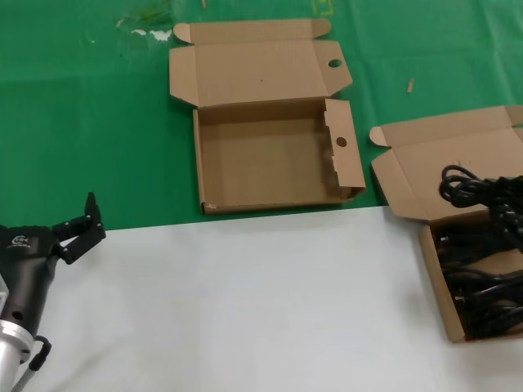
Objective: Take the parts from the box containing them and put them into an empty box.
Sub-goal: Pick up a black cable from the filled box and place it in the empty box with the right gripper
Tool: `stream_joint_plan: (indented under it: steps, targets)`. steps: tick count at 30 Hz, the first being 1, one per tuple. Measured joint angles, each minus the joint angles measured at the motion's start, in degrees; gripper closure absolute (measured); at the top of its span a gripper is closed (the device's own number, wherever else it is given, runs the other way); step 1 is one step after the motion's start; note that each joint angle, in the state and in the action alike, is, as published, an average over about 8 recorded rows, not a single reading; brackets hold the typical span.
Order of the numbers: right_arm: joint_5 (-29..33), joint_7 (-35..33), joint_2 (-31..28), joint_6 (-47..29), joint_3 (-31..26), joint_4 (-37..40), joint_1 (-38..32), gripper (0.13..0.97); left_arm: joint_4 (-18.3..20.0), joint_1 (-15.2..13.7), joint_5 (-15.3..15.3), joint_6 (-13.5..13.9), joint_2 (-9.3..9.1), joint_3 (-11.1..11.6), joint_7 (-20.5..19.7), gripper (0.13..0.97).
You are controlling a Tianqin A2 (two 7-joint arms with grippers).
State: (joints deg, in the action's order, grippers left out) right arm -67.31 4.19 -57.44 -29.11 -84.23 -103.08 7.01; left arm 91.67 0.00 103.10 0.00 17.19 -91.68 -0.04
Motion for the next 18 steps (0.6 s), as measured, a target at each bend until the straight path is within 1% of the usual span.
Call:
stream_joint_plan:
  steps: [4, 8, 11, 18]
  targets:
    - [1.7, 0.4, 1.0, -1.2, -0.5, -1.4, -1.3, 0.872, 0.0, 0.0, 0.0, 0.0, 0.0, 0.0, 0.0, 0.132]
    - [2.9, 0.7, 1.5, -2.2, 0.6, -2.3, -0.9, 0.872, 0.0, 0.0, 0.0, 0.0, 0.0, 0.0, 0.0, 0.132]
    - [3.5, 0.9, 1.6, -2.7, 2.8, -3.1, 0.6, 0.872, 0.0, 0.0, 0.0, 0.0, 0.0, 0.0, 0.0, 0.132]
    - [4.4, 1.3, 2.4, -4.2, 9.8, -5.8, 5.0, 0.872, 0.0, 0.0, 0.0, 0.0, 0.0, 0.0, 0.0, 0.132]
